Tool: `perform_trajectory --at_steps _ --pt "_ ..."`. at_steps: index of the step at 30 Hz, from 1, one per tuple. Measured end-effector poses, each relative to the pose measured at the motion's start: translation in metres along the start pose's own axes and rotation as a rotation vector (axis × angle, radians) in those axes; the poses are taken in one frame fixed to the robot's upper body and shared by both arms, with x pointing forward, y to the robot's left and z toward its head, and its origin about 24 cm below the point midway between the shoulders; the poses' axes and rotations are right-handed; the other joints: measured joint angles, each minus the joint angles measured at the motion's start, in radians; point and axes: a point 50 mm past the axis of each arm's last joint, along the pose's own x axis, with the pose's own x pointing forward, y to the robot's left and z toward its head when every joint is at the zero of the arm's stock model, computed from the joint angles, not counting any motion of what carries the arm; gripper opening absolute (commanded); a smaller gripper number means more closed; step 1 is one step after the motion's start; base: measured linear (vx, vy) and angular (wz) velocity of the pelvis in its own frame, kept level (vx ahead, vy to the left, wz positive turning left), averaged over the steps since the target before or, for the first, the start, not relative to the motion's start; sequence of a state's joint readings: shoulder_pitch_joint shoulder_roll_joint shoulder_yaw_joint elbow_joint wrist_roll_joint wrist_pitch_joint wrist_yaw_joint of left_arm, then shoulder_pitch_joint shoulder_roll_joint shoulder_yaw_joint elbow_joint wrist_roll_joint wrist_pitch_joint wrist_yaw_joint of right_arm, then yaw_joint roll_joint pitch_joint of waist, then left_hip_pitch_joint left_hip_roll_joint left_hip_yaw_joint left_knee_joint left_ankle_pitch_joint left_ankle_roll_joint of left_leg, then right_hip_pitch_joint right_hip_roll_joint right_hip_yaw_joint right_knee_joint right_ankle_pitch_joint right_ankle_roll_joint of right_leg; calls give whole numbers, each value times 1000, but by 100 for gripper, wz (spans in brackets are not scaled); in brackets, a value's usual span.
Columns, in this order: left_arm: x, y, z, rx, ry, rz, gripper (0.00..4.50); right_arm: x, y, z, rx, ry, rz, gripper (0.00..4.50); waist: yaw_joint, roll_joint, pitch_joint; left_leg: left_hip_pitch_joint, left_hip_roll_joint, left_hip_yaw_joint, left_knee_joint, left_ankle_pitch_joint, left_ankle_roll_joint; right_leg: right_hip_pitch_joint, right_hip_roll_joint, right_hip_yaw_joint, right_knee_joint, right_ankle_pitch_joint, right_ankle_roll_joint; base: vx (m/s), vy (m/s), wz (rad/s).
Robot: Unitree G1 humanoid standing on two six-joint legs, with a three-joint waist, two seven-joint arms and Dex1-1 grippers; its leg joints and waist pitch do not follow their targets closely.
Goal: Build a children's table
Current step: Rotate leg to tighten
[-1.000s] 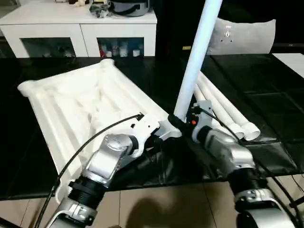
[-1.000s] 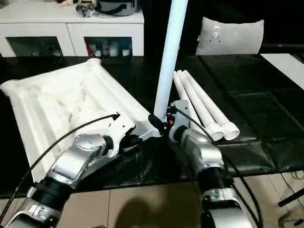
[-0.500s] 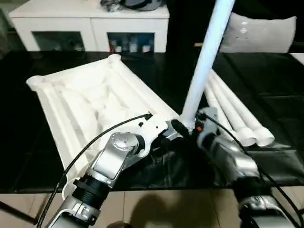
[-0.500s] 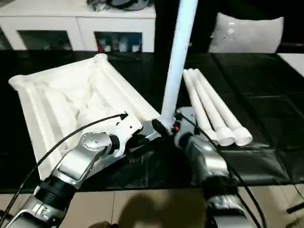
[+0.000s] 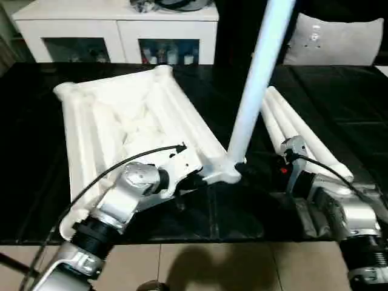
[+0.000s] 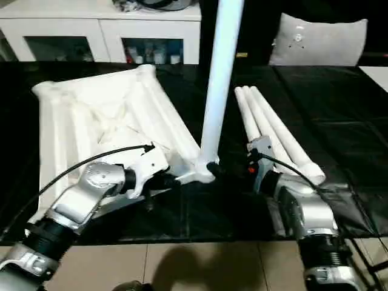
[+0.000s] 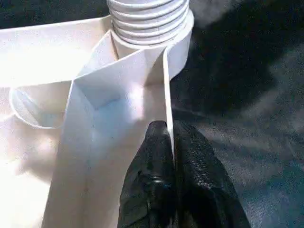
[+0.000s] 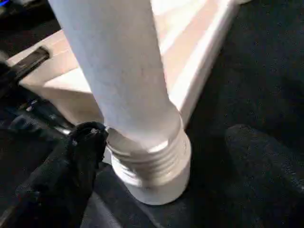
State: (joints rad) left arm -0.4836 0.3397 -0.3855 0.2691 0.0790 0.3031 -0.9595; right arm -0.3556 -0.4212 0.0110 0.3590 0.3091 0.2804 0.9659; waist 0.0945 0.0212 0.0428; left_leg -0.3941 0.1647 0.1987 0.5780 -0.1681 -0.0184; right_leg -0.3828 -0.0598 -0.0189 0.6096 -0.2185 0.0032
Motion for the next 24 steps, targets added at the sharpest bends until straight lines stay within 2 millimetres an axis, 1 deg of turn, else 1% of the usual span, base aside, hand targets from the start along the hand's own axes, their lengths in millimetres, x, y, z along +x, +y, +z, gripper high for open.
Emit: perform_trajectory --at_steps 2,4,5,8,12,13,14,16,18,19,20,23,24 --pt "-7 0 -4 54 8 -56 0 -4 1 2 -67 61 56 443 2 0 0 0 0 0 0 0 0 0 0 0 0 0 0 0 0 0" --pt "-10 0 -5 72 14 -76 0 -6 1 3 -102 80 74 443 6 0 0 0 0 0 1 0 0 0 0 0 0 0 0 0 0 0" --pt "-12 0 -6 91 19 -95 0 -5 4 4 -124 86 110 443 7 0 0 0 0 0 1 0 0 0 0 0 0 0 0 0 0 0" --pt "-12 -1 -5 125 23 -147 0 -2 10 2 -152 108 192 443 9 -1 0 0 0 0 1 0 0 0 -1 0 0 0 0 0 0 0" --pt "-13 -4 -5 152 20 -191 0 -1 14 1 -166 135 247 443 17 -1 0 0 0 0 1 0 0 0 -1 0 1 0 0 0 0 0" --pt "-13 -4 -5 155 19 -198 0 -1 14 1 -167 138 256 426 18 -1 0 0 0 0 1 0 0 0 -1 0 1 0 0 0 0 0" --pt "-13 -4 -5 158 18 -205 0 -1 15 1 -169 142 271 426 20 -1 0 0 0 0 1 0 0 0 -1 -1 1 0 0 0 0 0" --pt "-14 -5 -5 162 18 -218 0 0 16 1 -169 148 295 404 20 -1 0 0 0 0 1 0 0 0 -1 -1 1 0 0 0 0 0" --pt "-14 -6 -5 164 17 -225 0 1 17 1 -169 150 303 397 21 -1 0 0 0 0 2 0 0 0 -1 -1 1 0 0 0 0 0" --pt "-14 -6 -5 165 17 -227 0 1 17 1 -169 150 304 389 22 -1 0 0 0 0 2 0 0 0 -1 -1 2 0 0 0 0 0" --pt "-14 -6 -5 165 17 -227 0 1 17 2 -168 149 308 369 21 -1 0 0 0 0 3 0 0 0 -1 -1 2 0 0 0 0 0" --pt "-14 -5 -5 169 15 -229 0 1 18 2 -152 142 329 346 21 -1 0 0 0 0 4 0 0 0 -1 -1 2 0 0 0 0 0" --pt "-14 -5 -5 169 15 -229 0 1 18 2 -149 141 333 346 21 -1 0 0 0 0 4 0 0 0 -1 -1 3 0 0 0 0 0"
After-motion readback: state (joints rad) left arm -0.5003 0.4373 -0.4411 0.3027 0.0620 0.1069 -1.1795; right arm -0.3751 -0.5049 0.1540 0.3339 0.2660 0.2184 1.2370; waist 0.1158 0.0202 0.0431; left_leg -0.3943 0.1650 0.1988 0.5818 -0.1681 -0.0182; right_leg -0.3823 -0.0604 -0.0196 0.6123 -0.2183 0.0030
